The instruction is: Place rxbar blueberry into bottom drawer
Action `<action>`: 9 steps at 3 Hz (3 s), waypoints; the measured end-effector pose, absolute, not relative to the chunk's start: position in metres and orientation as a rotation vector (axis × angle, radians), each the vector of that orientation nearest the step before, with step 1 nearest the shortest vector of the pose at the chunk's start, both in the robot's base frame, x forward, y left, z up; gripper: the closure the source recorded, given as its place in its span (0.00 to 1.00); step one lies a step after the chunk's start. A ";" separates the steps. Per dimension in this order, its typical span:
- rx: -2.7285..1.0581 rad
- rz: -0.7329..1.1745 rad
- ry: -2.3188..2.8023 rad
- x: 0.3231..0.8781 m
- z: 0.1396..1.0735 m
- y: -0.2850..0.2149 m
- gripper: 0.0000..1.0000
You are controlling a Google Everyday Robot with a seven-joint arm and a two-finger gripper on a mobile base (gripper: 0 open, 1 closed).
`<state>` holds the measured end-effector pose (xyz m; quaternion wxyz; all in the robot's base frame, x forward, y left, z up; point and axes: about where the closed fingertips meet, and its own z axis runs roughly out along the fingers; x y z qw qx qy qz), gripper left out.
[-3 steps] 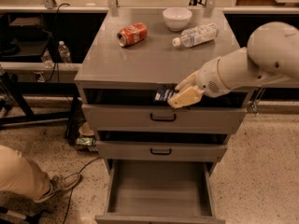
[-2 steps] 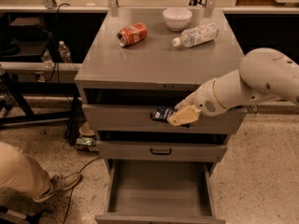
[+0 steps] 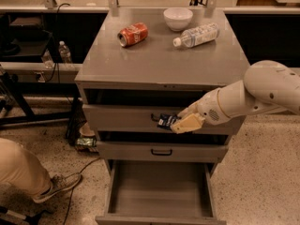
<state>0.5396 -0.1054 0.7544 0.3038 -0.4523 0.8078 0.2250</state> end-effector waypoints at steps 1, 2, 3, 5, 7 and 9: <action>-1.104 0.668 2.175 0.524 0.715 -0.123 1.00; -0.991 0.725 2.233 0.503 0.670 -0.141 1.00; -0.891 0.776 2.282 0.482 0.627 -0.152 1.00; -0.798 0.869 2.323 0.462 0.580 -0.157 1.00; -0.703 0.923 2.377 0.461 0.520 -0.164 1.00; -0.538 0.997 2.520 0.462 0.388 -0.154 1.00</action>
Offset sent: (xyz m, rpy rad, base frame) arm -0.0654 -0.0605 -0.1412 0.1480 0.1965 -0.2192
